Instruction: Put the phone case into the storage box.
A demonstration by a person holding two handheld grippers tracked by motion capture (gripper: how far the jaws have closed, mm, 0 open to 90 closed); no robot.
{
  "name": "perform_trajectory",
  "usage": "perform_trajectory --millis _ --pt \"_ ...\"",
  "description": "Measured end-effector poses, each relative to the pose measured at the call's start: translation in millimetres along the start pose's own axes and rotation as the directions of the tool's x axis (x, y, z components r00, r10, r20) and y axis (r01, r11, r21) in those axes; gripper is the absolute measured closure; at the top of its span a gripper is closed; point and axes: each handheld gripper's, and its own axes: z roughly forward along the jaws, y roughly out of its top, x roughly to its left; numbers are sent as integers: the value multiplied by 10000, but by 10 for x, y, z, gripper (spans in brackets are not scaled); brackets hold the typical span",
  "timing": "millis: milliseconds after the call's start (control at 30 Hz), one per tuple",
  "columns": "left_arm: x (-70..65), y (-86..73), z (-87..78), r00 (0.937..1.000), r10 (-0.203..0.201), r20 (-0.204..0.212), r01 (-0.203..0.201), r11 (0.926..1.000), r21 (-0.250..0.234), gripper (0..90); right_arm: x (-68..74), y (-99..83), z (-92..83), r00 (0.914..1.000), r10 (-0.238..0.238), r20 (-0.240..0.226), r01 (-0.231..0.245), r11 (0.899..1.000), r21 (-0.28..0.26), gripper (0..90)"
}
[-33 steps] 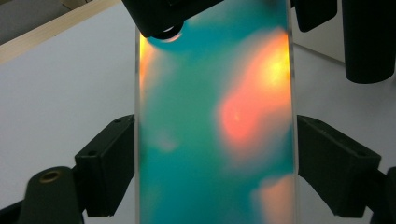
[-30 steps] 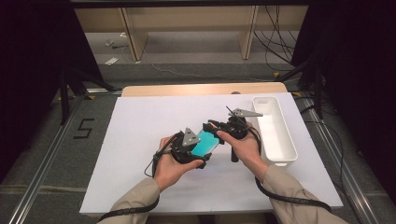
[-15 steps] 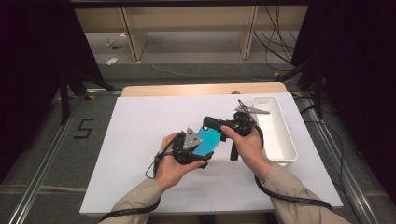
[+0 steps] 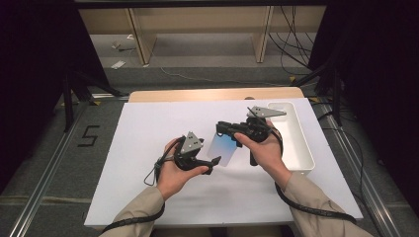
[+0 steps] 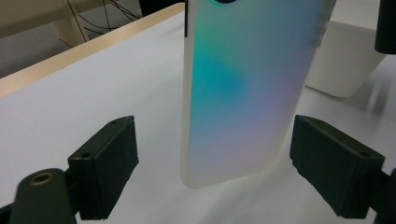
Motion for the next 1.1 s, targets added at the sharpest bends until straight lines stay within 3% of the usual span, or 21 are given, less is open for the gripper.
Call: perform_trajectory --millis 367,600,933,1100 --pt "8 -21 -27 9995 136 280 -136 9999 22 134 -44 55 -77 9926 -1137 -426 1163 9911 651 802" --pt "11 -33 -7 9997 191 162 -196 9993 315 0 -72 63 -128 9868 -1481 -658 1540 9834 960 801" --pt "2 -49 20 9987 257 440 -277 9987 439 0 -71 63 -162 9794 -1729 -1044 1848 9757 1176 801" --pt "0 -48 19 9979 245 597 -267 9990 366 42 -65 54 -166 9752 -1813 -1271 1973 9720 1279 801"
